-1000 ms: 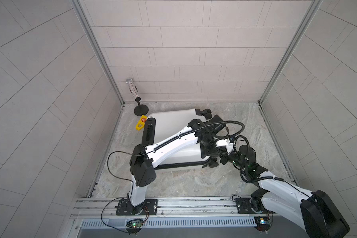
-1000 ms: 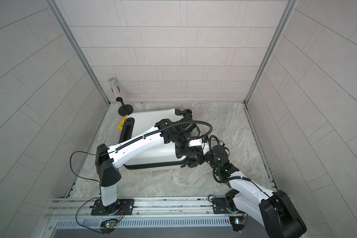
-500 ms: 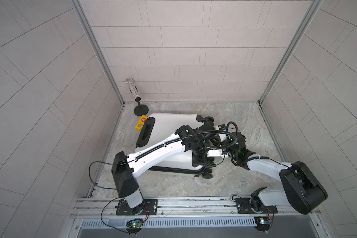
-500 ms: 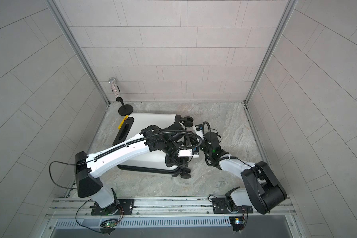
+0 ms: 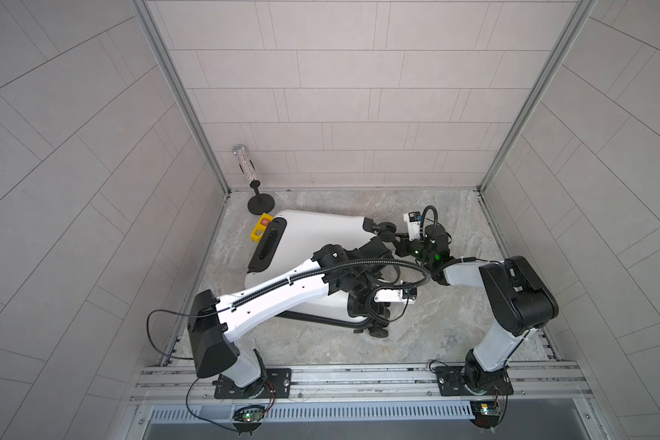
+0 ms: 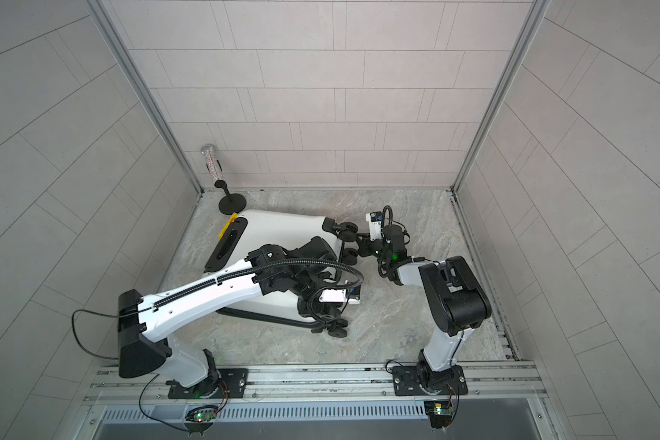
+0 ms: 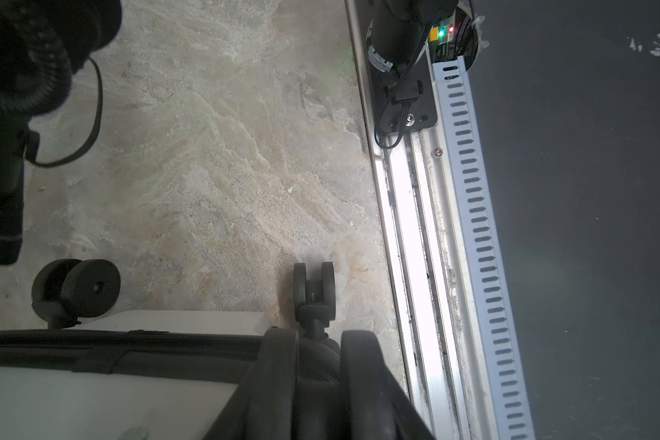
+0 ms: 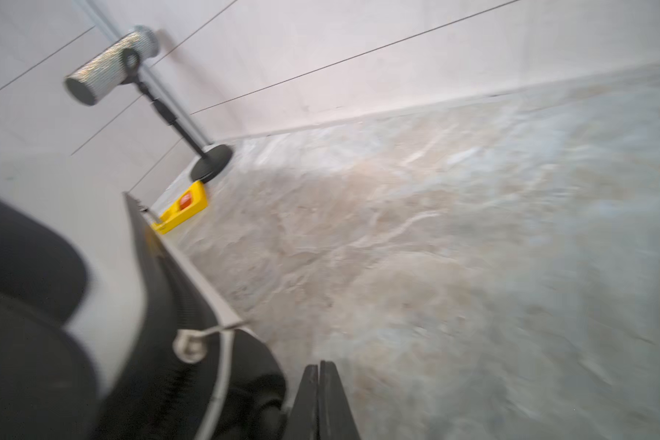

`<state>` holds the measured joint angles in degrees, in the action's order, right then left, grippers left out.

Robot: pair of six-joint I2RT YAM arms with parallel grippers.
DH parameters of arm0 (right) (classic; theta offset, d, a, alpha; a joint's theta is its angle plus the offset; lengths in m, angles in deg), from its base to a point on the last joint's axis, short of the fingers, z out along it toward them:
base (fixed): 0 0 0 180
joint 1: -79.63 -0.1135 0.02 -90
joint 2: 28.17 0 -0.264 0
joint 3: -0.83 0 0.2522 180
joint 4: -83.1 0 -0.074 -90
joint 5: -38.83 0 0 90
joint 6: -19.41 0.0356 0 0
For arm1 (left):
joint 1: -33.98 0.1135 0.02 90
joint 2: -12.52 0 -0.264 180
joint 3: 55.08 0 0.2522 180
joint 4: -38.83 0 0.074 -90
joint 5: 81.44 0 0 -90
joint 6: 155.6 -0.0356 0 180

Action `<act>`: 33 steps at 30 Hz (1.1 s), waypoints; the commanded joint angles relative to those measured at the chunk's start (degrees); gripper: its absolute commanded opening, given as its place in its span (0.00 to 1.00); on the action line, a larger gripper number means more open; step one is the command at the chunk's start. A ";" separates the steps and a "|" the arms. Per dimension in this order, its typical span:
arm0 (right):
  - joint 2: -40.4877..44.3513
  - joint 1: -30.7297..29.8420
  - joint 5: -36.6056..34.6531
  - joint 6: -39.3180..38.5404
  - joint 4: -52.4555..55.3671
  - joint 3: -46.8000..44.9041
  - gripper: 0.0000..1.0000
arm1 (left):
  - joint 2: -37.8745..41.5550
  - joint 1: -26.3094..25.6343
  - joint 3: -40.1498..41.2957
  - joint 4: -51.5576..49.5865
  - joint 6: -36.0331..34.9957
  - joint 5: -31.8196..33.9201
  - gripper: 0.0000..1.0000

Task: Open the suitcase zippers
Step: Unzip the zipper on the suitcase, then open the suitcase at the center of the board.

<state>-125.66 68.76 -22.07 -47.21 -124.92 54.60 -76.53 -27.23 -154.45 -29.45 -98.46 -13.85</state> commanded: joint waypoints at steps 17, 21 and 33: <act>55.90 -10.31 6.93 -21.26 48.83 -8.27 0.65 | 16.20 12.22 3.12 12.47 32.39 25.46 0.86; 61.52 -22.02 3.59 -25.10 60.40 -5.42 0.67 | 21.18 17.68 8.17 14.58 37.63 28.17 0.86; 50.41 -39.52 -12.49 -29.91 60.50 -0.41 0.70 | 24.95 19.81 13.56 15.92 39.45 27.11 0.86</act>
<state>-73.69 29.94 -29.24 -75.74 -62.19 53.27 -53.12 -7.86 -141.95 -15.14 -60.43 12.97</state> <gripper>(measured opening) 0.698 0.857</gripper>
